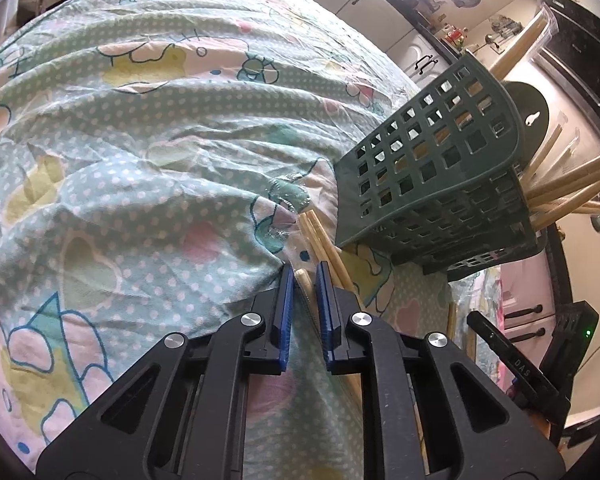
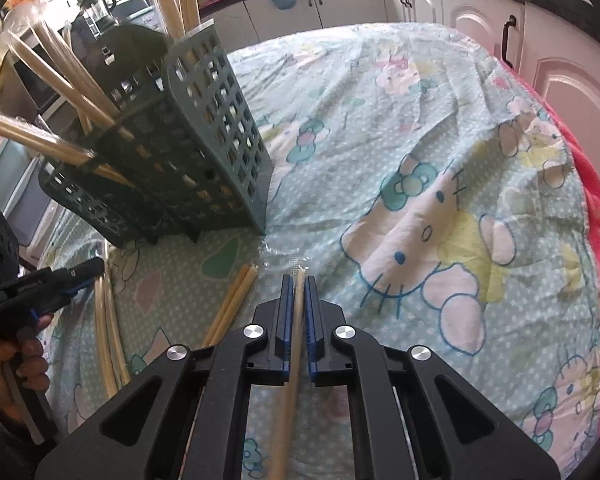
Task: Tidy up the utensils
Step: 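Lower the right tool onto a loose chopstick and close on it, then lift the chopstick upright with the right tool over the green caddy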
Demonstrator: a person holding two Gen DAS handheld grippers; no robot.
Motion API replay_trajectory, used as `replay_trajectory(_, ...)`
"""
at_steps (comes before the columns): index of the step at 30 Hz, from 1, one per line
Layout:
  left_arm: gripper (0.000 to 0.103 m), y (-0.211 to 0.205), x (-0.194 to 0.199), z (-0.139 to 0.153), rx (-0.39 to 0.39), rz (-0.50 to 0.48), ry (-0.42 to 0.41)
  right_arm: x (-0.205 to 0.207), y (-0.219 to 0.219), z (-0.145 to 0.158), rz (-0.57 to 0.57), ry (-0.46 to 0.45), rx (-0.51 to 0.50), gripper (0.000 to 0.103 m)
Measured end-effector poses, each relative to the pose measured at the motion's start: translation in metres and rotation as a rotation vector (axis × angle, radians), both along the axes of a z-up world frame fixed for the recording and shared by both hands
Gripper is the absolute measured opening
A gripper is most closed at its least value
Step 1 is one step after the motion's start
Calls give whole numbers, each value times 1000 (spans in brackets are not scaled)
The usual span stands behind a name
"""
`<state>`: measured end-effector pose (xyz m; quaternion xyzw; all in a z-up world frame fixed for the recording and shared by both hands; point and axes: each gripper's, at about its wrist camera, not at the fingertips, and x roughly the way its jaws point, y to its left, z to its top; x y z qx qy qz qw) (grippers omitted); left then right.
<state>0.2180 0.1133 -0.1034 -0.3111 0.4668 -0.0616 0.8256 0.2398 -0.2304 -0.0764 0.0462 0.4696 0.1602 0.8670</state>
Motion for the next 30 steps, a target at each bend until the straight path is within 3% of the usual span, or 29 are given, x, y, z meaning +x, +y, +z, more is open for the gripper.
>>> replay_trajectory(10, 7, 12, -20, 19, 1, 25, -48, -13, 3, 31, 36, -79, 17, 5)
replay_trajectory(30, 4, -12, -67, 116, 67, -19, -289, -64, 45, 106, 197, -269, 53, 5)
